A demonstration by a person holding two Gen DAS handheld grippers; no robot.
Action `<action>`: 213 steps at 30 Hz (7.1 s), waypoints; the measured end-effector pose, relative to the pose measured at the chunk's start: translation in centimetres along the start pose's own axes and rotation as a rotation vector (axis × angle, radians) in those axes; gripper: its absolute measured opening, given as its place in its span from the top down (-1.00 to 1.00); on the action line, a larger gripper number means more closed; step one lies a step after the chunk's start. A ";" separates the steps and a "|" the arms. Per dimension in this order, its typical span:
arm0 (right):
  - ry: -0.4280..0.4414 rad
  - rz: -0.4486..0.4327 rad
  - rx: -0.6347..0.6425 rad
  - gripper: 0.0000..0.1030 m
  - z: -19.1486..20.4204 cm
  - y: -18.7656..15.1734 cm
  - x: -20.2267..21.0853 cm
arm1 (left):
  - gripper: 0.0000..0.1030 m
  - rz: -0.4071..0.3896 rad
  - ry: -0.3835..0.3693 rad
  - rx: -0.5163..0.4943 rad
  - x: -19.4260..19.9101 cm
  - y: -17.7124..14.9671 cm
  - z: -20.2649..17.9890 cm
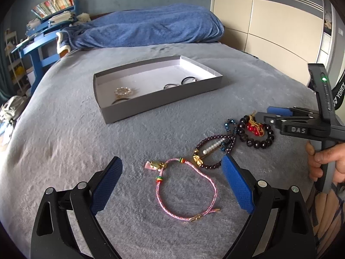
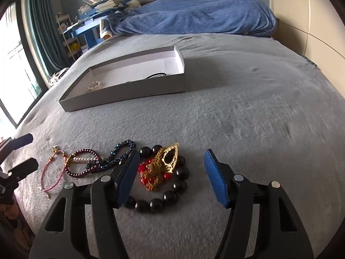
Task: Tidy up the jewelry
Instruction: 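Grasp the red-gold tassel earring with the right tool and lift it, then grasp the garnet bead bracelet clasp with the left tool while the right tool holds the earring, then carry the earring and garnet bracelet into the grey tray and open both tools, then withdraw both tools from the tray back over the remaining jewelry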
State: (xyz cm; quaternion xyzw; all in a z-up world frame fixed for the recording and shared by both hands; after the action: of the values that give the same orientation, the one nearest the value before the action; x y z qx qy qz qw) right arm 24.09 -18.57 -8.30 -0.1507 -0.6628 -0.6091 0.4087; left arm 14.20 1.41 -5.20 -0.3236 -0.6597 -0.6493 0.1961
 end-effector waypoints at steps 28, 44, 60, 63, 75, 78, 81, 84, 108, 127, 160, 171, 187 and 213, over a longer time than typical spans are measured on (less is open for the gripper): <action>0.159 -0.124 -0.131 0.99 -1.4 1.2 5.2 | -0.80 0.009 -0.011 -0.025 -0.3 -0.2 -1.1; 0.065 -0.301 -0.297 0.99 -7.1 3.1 8.9 | -0.73 0.065 -0.054 -0.123 -3.4 0.0 -4.6; 0.078 -0.276 -0.265 0.99 -6.3 2.7 7.6 | 0.17 0.156 -0.097 -0.011 -6.0 0.0 -2.2; 0.079 -0.272 -0.259 0.99 -6.0 2.7 7.5 | 0.24 0.150 -0.114 0.024 -5.9 0.5 -1.8; 0.081 -0.263 -0.256 0.99 -5.6 2.5 7.3 | 0.54 0.215 -0.082 -0.120 -7.4 0.2 -3.9; 0.083 -0.258 -0.251 0.99 -5.4 2.5 7.0 | 0.79 0.208 -0.086 -0.154 -7.2 -0.1 -4.4; 0.087 -0.258 -0.248 0.99 -5.1 2.6 7.0 | 0.87 0.196 -0.096 -0.143 -6.9 -0.1 -4.3; 0.096 -0.259 -0.246 0.99 -4.9 2.9 7.1 | 0.87 0.183 -0.122 -0.098 -6.4 0.2 -3.8; 0.182 -0.310 -0.118 0.99 1.4 10.5 6.0 | 0.88 -0.040 -0.158 0.079 -1.5 10.3 2.7; 0.222 -0.292 -0.076 0.99 5.3 19.0 -3.1 | 0.88 -0.081 -0.155 0.159 -8.5 17.1 6.3; 0.126 -0.109 -0.038 0.39 4.7 18.3 -13.3 | 0.40 -0.010 -0.004 0.128 -16.6 15.2 9.8; 0.126 -0.182 0.022 -0.28 6.3 18.0 -8.7 | -0.51 -0.066 -0.030 0.150 -15.0 16.0 10.6; 0.015 -0.191 0.033 -0.88 4.6 11.6 -1.5 | -0.82 -0.102 0.014 0.095 -5.5 11.2 6.7; -0.019 -0.194 -0.098 -0.89 -0.5 3.1 6.4 | -0.83 -0.056 0.036 0.018 1.9 2.7 1.8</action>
State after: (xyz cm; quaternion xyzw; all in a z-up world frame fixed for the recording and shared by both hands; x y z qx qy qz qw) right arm 22.47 -20.30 -1.63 -0.1114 -0.6476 -0.6761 0.3333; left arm 15.00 3.34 -2.13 -0.2914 -0.6706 -0.6545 0.1924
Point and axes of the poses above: each gripper's, at about its wrist camera, not at the fingertips, and x roughly against the way its jaws point, z to its left, y to its top, the point moved 8 cm from there along -x, roughly the way its jaws point, and after that the axes turned 3 degrees about x, right-handed, at the moved point
